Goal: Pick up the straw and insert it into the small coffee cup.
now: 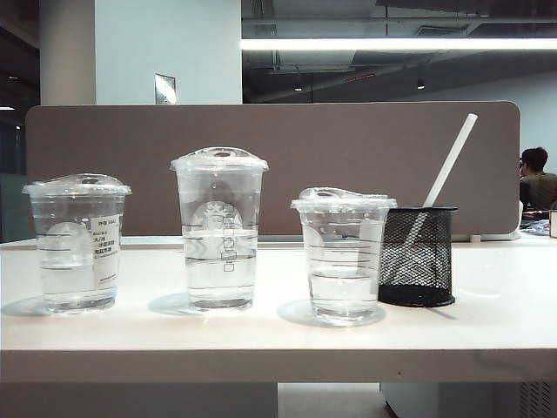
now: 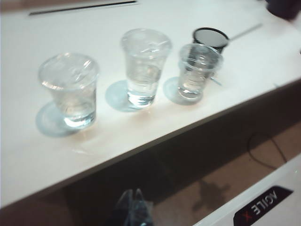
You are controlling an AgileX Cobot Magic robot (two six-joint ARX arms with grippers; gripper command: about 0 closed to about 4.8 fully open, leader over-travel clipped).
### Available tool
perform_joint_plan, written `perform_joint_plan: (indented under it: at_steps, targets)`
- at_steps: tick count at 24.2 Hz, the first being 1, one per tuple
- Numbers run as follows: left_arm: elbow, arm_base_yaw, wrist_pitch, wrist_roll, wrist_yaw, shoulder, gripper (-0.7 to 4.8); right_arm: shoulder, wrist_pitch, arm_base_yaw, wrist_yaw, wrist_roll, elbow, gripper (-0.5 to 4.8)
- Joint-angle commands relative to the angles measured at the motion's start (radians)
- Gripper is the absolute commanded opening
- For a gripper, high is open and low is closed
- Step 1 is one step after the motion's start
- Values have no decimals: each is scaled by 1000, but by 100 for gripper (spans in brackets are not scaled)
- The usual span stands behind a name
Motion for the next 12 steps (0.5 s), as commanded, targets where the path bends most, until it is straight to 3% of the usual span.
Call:
perform_joint_plan:
  at_steps: [1, 4, 6, 8, 12]
  targets:
    - [3, 1, 11, 62, 59, 2, -4, 0, 14, 2, -19, 2, -6, -5]
    - [3, 1, 17, 61, 60, 2, -4, 0, -1, 2, -26, 13, -3, -5]
    - [3, 1, 28, 61, 60, 2, -5, 0, -27, 2, -15, 117, 74, -6]
    - [3, 1, 32, 61, 60, 2, -4, 2, -54, 2, -15, 117, 159, -6]
    - [1, 2, 52, 61, 59, 2, -4, 158, -239, 2, 10, -86, 467, -6]
